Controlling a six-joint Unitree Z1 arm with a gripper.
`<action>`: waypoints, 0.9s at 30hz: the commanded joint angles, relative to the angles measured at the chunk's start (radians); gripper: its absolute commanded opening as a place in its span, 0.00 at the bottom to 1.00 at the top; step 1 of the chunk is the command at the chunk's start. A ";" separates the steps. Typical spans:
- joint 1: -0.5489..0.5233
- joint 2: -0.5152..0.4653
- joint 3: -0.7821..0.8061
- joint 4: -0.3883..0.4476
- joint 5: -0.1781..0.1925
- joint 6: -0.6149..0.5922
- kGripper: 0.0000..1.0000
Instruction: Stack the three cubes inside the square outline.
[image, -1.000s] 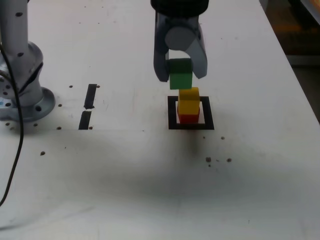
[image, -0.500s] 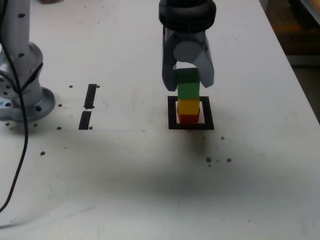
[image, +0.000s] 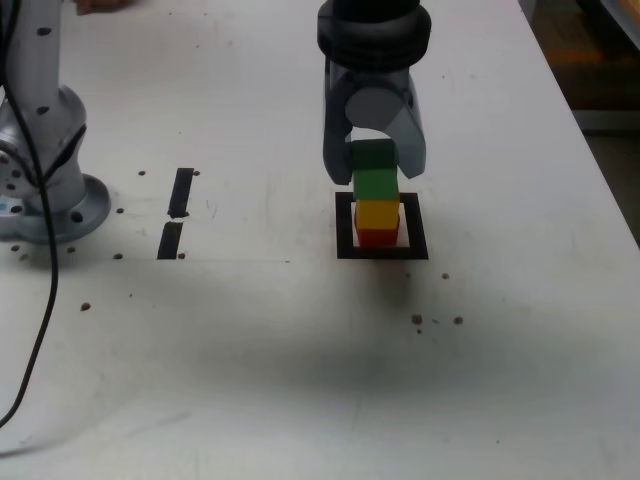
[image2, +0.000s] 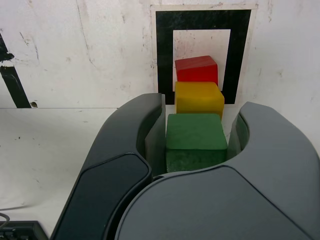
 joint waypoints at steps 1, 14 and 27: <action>-0.001 0.003 0.002 -0.002 -0.001 0.000 0.44; -0.001 0.004 0.015 -0.018 -0.002 0.000 0.60; -0.001 -0.017 0.020 0.007 0.029 0.000 0.81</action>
